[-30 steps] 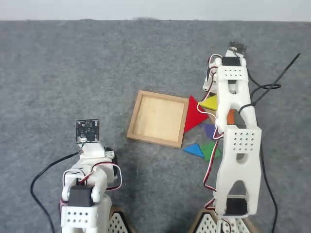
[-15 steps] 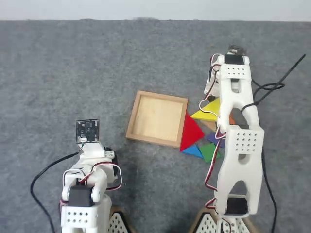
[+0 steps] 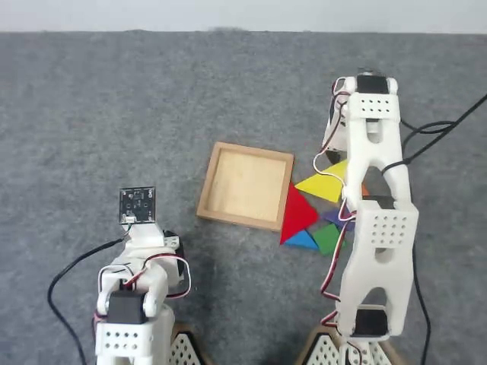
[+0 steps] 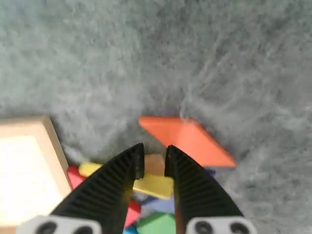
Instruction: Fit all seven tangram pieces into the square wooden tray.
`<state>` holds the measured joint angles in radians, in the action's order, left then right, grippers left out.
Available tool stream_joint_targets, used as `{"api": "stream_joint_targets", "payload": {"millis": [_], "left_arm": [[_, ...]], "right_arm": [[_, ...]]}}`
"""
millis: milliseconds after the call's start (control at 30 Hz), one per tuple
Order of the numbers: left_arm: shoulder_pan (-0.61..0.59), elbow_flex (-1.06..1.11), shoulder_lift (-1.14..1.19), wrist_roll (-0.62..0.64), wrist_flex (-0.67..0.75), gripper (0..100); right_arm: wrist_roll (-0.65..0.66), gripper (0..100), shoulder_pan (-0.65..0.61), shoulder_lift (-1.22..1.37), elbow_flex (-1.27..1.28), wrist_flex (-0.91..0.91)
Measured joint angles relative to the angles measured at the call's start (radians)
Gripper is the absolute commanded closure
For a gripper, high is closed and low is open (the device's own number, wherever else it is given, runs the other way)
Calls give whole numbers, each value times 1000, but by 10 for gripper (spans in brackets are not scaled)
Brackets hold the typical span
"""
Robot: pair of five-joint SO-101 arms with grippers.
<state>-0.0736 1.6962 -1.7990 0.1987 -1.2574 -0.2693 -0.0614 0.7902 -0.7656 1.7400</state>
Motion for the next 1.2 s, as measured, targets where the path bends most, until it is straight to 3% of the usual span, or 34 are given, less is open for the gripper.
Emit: {"api": "stream_joint_targets", "payload": {"millis": [233,500,667,933,1067,1200], "left_arm": [[0,0,0,0,0,986],[0,0,0,0,0,986],[0,0,0,0,0,986],[0,0,0,0,0,986],[0,0,0,0,0,986],[0,0,0,0,0,986]], "right_arm": [[91,961,-80,-3,0,12],[247,809,-144,-23,150,12],[423,820,-141,-138,229,12],[891,817,-183,-586,617,0],[1083,809,-169,-680,842,-164],[1174,703,-110,-678,987,-359]]}}
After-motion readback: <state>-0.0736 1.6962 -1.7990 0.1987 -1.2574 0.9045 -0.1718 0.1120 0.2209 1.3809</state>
